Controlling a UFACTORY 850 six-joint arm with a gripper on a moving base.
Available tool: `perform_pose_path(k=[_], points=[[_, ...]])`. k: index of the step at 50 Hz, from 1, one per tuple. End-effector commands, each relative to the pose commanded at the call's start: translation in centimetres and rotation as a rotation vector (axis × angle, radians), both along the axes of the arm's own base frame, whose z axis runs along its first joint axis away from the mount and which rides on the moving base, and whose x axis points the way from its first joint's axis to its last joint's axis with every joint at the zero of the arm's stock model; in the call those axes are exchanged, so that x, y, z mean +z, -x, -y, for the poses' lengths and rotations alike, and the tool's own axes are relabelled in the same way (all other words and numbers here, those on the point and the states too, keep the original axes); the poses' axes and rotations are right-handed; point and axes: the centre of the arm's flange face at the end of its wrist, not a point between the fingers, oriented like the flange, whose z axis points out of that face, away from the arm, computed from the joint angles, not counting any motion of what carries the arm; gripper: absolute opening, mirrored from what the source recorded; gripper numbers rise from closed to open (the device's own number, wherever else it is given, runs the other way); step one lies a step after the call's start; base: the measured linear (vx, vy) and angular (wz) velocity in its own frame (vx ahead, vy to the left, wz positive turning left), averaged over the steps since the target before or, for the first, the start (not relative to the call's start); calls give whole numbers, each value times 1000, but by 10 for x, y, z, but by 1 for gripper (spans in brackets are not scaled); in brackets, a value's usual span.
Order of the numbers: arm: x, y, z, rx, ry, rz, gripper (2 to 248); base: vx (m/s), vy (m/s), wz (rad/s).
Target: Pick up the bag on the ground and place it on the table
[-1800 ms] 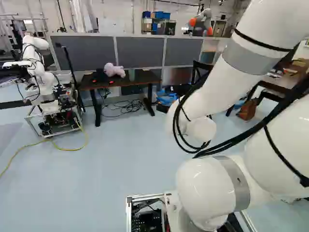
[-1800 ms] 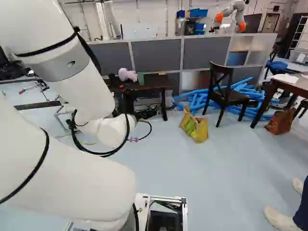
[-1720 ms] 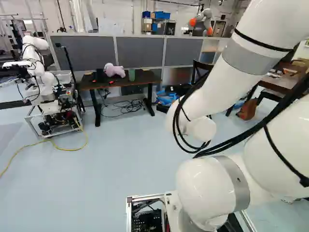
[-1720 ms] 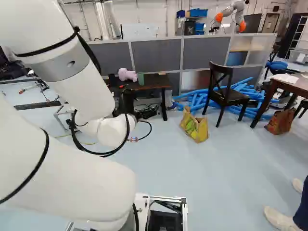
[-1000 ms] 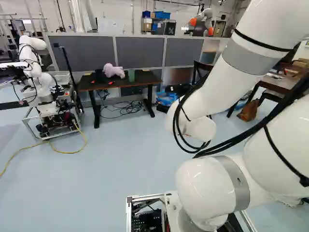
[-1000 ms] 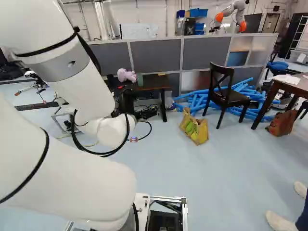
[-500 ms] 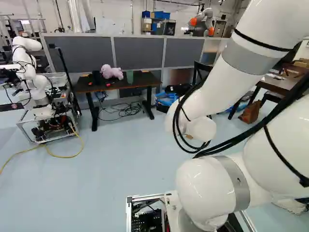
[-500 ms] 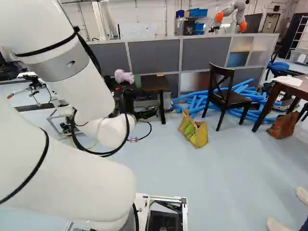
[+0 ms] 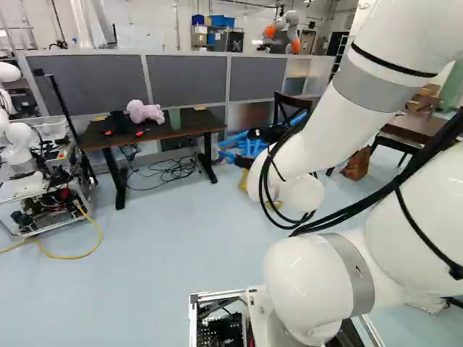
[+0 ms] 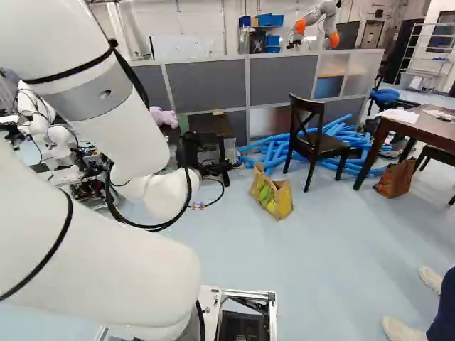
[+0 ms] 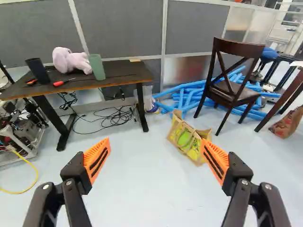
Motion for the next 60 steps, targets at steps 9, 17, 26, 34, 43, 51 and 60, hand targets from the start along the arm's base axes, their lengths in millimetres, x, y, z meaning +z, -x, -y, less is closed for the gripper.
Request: perform_pose_path(k=[9, 17, 26, 34, 43, 51, 60], points=[[0, 0, 0, 0, 0, 0, 247, 121, -80, -202], [0, 0, 0, 0, 0, 0, 247, 119, -77, -197], [0, 0, 0, 0, 0, 0, 247, 120, -80, -201], [0, 0, 0, 0, 0, 0, 247, 136, -85, -208], [0, 0, 0, 0, 0, 0, 247, 143, -86, -211], [0, 0, 0, 0, 0, 0, 247, 152, -88, -214], [0, 0, 0, 0, 0, 0, 247, 153, -78, -171]])
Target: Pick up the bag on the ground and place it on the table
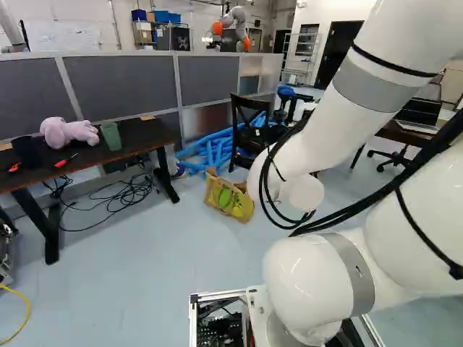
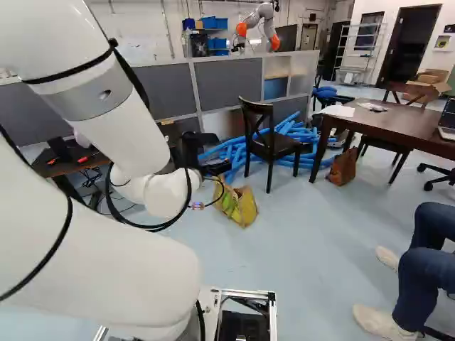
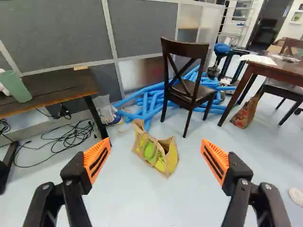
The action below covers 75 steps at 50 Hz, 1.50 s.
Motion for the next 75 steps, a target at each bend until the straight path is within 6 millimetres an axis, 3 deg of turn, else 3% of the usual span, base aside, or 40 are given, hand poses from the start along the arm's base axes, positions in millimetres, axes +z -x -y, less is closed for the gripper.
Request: perform_pose_path(k=[75], points=[[0, 0, 0, 0, 0, 0, 247, 189, -27, -22]])
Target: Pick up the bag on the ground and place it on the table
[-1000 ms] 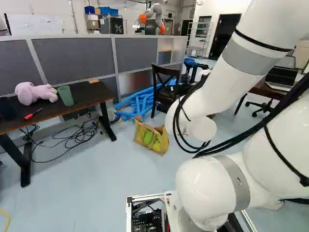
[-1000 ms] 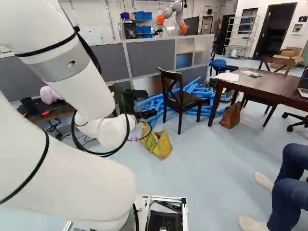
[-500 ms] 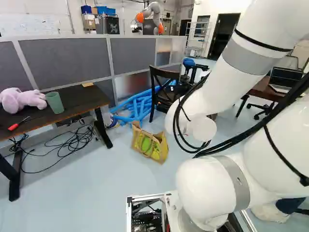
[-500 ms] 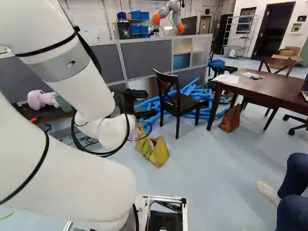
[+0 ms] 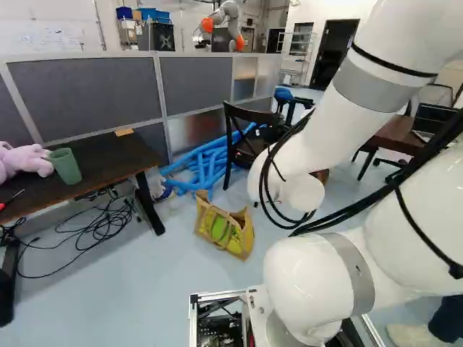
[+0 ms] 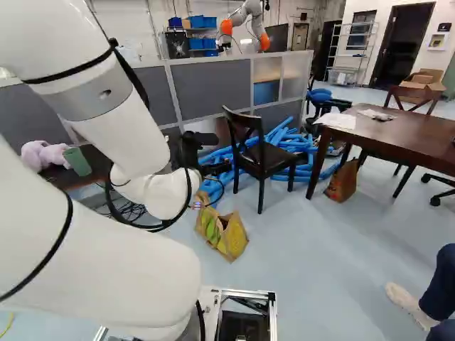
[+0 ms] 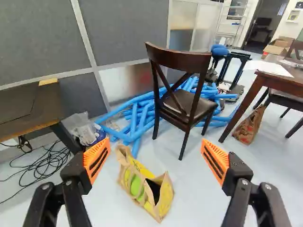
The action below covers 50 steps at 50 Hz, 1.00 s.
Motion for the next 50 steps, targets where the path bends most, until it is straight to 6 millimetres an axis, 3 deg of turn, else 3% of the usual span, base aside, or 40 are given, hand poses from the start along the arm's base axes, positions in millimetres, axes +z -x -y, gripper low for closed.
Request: perform_pose_path(k=[40, 50], points=[[0, 0, 0, 0, 0, 0, 247, 180, -3, -21], [2, -11, 0, 0, 0, -5, 247, 47, -2, -8]])
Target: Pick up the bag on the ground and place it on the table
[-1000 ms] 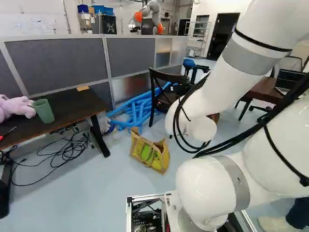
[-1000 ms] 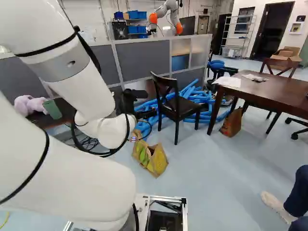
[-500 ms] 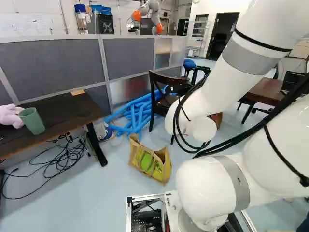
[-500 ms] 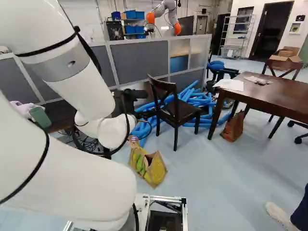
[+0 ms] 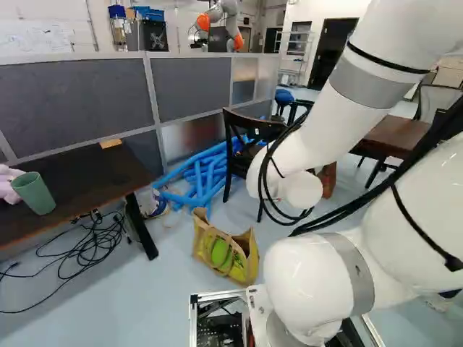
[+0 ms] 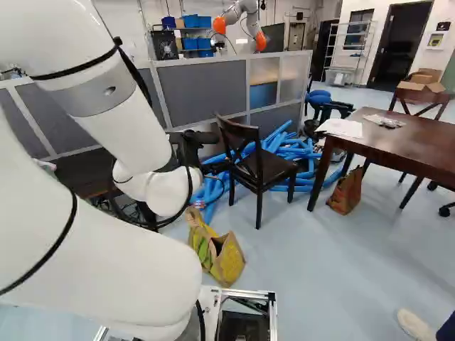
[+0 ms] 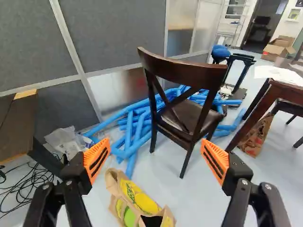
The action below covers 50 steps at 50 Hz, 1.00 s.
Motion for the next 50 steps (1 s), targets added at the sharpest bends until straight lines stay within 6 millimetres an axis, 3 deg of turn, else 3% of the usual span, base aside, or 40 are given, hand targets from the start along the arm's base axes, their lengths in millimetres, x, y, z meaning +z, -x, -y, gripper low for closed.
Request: perform_pose_path(k=[32, 50], points=[[0, -35, -7, 39, 9, -54, 247, -1, 0, 0], [-17, -66, -17, 93, 24, -149, 247, 0, 0, 0]])
